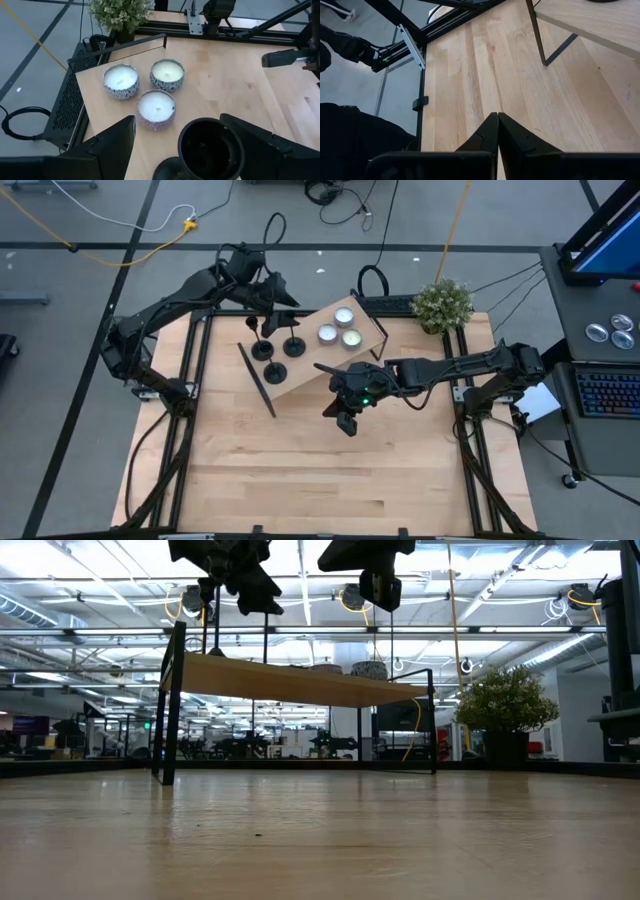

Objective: Pick & Place candle stick holders
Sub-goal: Put the black candle holder on the shelf

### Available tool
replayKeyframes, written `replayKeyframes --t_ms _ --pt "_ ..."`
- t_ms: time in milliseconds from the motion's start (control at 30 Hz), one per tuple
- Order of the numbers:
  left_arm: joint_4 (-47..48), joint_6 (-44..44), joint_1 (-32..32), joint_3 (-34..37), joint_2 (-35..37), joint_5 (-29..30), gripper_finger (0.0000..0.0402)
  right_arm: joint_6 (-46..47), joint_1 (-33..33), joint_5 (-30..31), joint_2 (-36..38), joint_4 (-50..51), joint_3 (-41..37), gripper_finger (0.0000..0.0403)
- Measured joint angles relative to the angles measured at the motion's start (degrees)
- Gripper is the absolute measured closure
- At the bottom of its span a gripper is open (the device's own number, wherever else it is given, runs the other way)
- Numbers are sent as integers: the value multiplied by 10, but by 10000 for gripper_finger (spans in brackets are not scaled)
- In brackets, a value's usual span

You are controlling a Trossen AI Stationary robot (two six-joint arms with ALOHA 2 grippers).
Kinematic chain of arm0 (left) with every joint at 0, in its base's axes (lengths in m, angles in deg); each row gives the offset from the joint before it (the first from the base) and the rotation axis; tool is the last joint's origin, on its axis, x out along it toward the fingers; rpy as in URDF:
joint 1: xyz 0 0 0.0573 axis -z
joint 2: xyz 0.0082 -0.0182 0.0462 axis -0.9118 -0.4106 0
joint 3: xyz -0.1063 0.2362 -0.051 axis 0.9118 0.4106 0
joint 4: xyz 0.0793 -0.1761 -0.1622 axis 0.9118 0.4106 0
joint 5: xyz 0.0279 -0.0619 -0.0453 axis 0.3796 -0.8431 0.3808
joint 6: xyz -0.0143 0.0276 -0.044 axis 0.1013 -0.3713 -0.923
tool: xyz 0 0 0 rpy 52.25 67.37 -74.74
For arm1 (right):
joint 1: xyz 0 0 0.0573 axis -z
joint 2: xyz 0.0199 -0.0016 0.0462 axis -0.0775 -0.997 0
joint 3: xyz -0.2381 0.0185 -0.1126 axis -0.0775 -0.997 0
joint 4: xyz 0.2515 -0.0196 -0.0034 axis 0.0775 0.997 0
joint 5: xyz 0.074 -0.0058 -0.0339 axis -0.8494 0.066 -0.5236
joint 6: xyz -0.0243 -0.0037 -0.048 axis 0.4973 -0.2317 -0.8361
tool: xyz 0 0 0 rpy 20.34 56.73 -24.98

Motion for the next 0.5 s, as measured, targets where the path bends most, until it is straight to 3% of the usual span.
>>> replayKeyframes --t_ms 500 --pt "21 1 14 0 17 32 107 -10 0 0 0 0 0 403"
